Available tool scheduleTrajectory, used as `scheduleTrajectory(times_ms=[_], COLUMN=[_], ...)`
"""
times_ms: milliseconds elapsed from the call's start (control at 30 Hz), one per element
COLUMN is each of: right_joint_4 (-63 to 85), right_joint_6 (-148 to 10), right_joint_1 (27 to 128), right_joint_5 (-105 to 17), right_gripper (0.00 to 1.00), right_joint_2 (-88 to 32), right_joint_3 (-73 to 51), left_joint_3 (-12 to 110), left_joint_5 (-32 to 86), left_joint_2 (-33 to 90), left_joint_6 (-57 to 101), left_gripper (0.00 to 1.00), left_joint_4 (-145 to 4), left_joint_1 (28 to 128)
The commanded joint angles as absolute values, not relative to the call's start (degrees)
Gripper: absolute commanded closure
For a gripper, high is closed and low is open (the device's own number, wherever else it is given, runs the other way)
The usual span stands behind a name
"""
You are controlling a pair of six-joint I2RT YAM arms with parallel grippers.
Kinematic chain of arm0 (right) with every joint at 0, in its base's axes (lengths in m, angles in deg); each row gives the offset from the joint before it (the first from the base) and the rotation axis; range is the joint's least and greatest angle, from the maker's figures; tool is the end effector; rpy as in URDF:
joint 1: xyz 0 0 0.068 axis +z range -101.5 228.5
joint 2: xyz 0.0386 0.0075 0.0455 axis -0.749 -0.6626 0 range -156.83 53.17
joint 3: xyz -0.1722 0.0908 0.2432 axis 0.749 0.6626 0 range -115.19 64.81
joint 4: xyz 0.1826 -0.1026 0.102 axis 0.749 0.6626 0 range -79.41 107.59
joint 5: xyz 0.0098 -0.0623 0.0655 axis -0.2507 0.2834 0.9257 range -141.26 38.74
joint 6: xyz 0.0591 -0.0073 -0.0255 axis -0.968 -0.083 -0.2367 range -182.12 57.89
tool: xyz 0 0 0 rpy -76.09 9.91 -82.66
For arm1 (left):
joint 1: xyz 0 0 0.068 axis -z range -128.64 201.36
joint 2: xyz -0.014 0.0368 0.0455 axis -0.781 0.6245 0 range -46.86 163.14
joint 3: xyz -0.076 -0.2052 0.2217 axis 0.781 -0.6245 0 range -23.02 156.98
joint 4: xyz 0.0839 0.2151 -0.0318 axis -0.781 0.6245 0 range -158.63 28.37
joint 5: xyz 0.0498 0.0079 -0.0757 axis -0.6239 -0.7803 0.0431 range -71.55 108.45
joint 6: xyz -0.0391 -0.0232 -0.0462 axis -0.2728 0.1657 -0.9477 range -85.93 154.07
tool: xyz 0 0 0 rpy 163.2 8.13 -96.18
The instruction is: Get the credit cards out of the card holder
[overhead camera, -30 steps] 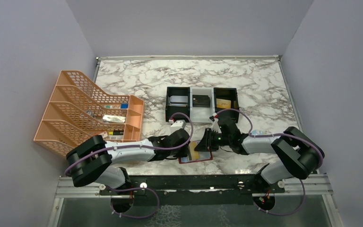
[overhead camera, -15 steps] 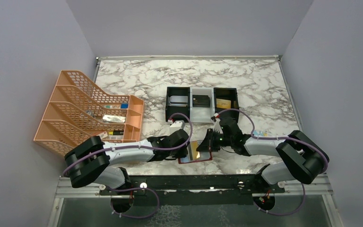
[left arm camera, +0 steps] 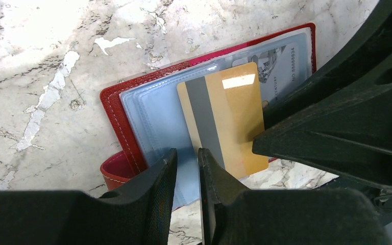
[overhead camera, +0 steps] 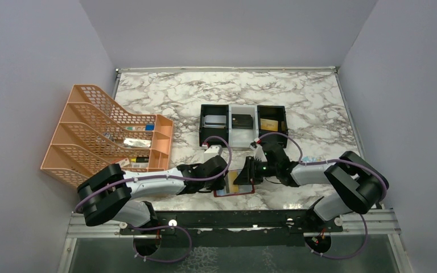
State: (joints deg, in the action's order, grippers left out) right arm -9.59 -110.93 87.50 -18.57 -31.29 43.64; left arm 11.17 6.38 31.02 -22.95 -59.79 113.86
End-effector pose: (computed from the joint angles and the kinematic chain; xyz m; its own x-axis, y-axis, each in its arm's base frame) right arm 0.1583 0.1632 0.1718 -0.9789 0.0223 -0.2029 -0.1508 0.5910 0.7924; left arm 0.1146 -0.1972 0.2078 -0.8778 -0.0901 -0.4704 0.1328 0.8978 -0.4199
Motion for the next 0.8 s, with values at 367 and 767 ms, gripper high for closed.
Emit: scheduleTrajectory(times_ms=[367,767], right_joint_4=[1.8,-0.9], right_joint_6=[-107.0,-102.0], right_joint_1=[87.4,87.4], right_joint_5=[-28.3,-16.8], right_gripper=[0.91,0.55], right_joint_2=[-25.8,-30.5], right_joint_3=[42.3,40.8], left_joint_3=[10.7,12.3], left_joint_5=[4.8,7.1], left_joint_2=[32.5,31.9], left_joint_6=[-21.6,-19.7], left_gripper=[0.75,0.75], left_joint_4=[-54.9,-54.9], left_joint_1=[115.0,115.5])
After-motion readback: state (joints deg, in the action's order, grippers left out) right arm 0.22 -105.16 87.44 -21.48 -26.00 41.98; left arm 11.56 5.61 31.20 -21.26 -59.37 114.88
